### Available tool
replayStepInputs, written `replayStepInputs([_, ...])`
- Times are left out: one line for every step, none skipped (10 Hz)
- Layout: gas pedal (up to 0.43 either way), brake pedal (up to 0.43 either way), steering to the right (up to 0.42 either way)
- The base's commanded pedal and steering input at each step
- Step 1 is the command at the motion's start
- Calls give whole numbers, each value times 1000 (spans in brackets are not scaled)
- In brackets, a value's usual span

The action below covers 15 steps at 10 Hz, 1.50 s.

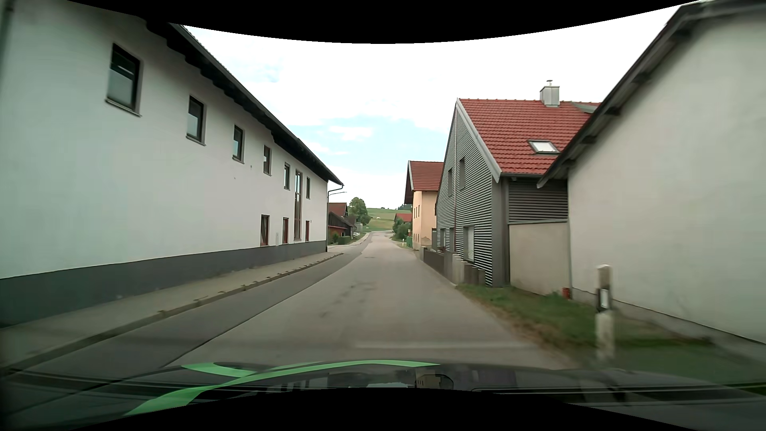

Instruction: Follow the waypoints while adhering to traffic rules and regulations

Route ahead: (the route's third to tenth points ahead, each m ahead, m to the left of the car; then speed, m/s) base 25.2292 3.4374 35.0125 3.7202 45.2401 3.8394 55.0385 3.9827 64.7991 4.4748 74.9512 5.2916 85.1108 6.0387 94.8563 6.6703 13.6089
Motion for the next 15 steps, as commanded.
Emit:
replayStepInputs([177, 0, -23])
replayStepInputs([177, 0, -17])
replayStepInputs([177, 0, -13])
replayStepInputs([177, 0, -10])
replayStepInputs([177, 0, -8])
replayStepInputs([177, 0, -8])
replayStepInputs([177, 0, -8])
replayStepInputs([177, 0, -8])
replayStepInputs([177, 0, -7])
replayStepInputs([177, 0, -7])
replayStepInputs([177, 0, -7])
replayStepInputs([177, 0, -7])
replayStepInputs([177, 0, -7])
replayStepInputs([177, 0, -7])
replayStepInputs([177, 0, -6])
